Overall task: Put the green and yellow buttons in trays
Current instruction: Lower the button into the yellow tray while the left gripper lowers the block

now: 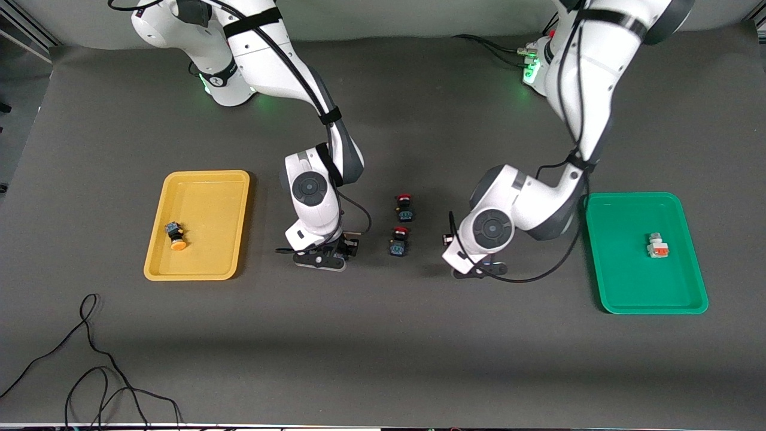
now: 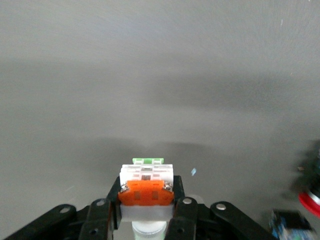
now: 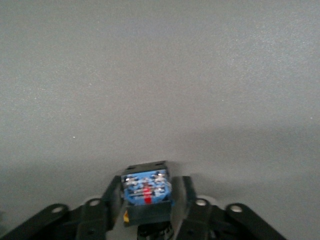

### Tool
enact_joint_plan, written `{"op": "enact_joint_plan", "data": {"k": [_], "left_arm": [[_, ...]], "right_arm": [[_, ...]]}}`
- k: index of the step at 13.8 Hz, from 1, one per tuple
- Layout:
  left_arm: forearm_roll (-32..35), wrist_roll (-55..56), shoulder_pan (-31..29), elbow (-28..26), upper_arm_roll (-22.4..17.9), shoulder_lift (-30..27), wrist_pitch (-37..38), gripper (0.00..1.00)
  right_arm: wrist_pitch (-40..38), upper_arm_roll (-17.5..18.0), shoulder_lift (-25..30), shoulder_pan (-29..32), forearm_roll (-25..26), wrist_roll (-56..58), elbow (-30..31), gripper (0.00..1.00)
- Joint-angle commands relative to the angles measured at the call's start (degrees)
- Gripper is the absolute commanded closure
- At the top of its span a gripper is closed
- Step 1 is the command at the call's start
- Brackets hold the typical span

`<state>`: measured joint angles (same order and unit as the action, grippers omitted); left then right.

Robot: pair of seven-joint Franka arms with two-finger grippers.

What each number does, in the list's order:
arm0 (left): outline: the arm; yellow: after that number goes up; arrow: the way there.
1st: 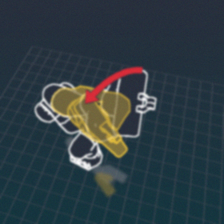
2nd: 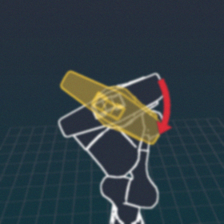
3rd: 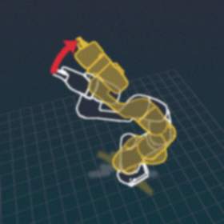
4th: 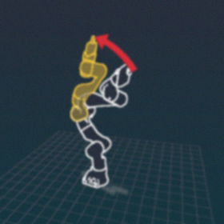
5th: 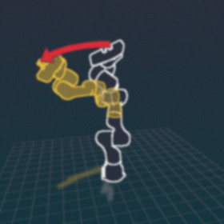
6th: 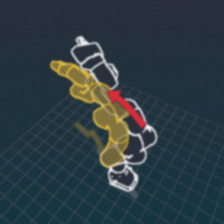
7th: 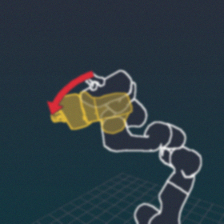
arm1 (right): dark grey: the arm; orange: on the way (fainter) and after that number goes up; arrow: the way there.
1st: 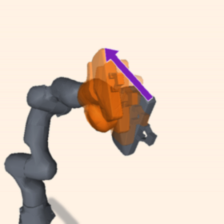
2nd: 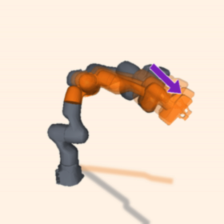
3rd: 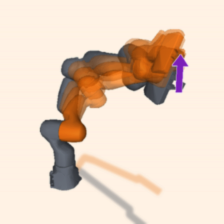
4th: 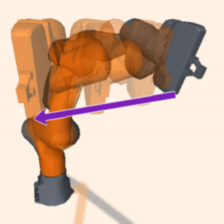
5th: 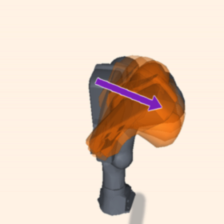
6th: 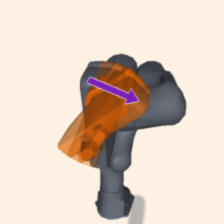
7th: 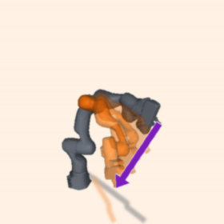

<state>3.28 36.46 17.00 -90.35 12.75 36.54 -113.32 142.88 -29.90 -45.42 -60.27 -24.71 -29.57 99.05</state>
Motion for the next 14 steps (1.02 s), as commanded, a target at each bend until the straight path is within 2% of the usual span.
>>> {"op": "enact_joint_plan", "data": {"k": [1,2,5,8,10,12,13,14], "left_arm": [[-0.46,0.37,-3.37,0.86,-0.27,-8.75,10.53,1.0],[-0.46,-0.76,-4.95,2.7,-0.27,-10.33,14.23,1.0],[-0.03,-8.4,-11.35,6.84,-0.45,-12.71,23.04,1.0],[0.33,-20.85,-20.57,6.59,-0.62,-14.12,24.63,1.0],[0.42,-27.46,-26.47,6.41,-0.62,-13.6,24.02,1.0],[3.29,-29.68,-29.21,5.27,-0.62,-12.38,21.92,1.0],[5.67,-31.86,-30.0,4.22,-0.62,-11.76,19.56,1.0],[6.65,-34.5,-31.06,2.56,-0.62,-11.49,16.32,1.0]], "right_arm": [[0.21,0.19,0.51,0.15,0.19,-0.4,-0.35,0.86],[-0.14,0.19,1.29,0.24,0.27,-0.23,-0.44,0.86],[-12.14,-0.51,6.29,0.24,0.98,-0.22,-3.77,0.86],[-26.55,-3.93,10.08,0.33,1.06,-0.22,-10.61,0.86],[-34.3,-5.69,13.76,-0.19,2.46,0.74,-12.31,0.86],[-36.7,-6.4,18.42,-0.2,7.72,3.8,-9.78,0.86],[-36.7,-6.58,21.92,0.24,9.22,7.3,-6.45,0.86],[-36.62,-8.32,25.44,0.33,9.59,10.47,-2.59,0.86]]}}
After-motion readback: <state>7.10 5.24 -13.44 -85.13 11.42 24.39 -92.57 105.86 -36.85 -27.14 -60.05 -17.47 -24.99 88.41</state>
